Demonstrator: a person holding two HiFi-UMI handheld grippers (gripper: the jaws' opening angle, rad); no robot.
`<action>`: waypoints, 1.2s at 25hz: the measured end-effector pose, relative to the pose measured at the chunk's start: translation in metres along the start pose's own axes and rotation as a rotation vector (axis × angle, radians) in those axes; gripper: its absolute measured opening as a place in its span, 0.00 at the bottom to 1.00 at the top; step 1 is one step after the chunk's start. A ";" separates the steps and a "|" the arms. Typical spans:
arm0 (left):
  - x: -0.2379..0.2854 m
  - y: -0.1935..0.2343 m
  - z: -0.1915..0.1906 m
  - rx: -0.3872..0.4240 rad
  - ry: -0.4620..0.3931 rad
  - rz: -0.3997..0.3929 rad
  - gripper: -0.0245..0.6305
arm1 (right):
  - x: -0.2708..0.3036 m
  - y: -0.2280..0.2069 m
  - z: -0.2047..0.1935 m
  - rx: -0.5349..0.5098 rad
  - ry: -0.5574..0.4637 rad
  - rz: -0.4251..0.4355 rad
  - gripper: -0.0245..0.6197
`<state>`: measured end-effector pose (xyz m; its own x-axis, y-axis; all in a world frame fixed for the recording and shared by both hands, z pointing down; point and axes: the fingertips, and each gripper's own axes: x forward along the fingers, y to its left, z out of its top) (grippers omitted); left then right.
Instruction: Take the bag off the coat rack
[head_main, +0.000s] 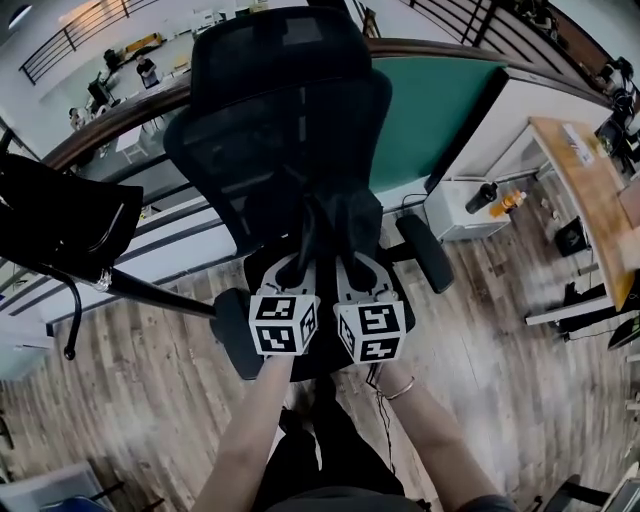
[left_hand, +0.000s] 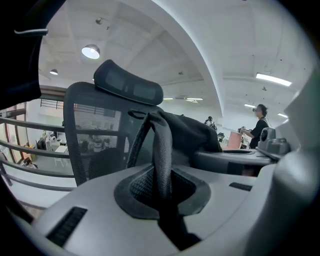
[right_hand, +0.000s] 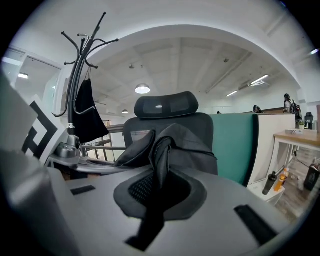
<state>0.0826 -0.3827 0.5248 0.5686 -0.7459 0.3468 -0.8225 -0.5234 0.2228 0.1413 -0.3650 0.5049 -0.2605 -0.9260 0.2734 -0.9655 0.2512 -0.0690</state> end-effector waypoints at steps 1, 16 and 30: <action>0.005 0.005 -0.005 -0.004 0.009 0.007 0.11 | 0.007 -0.001 -0.006 0.002 0.011 0.003 0.06; 0.049 0.076 -0.049 -0.033 0.102 0.113 0.11 | 0.086 0.019 -0.054 -0.032 0.099 0.070 0.06; 0.059 0.110 -0.057 -0.067 0.140 0.177 0.11 | 0.122 0.027 -0.065 0.001 0.136 0.128 0.07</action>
<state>0.0254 -0.4608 0.6217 0.4117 -0.7567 0.5079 -0.9110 -0.3575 0.2058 0.0836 -0.4527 0.5982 -0.3786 -0.8395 0.3898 -0.9244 0.3644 -0.1129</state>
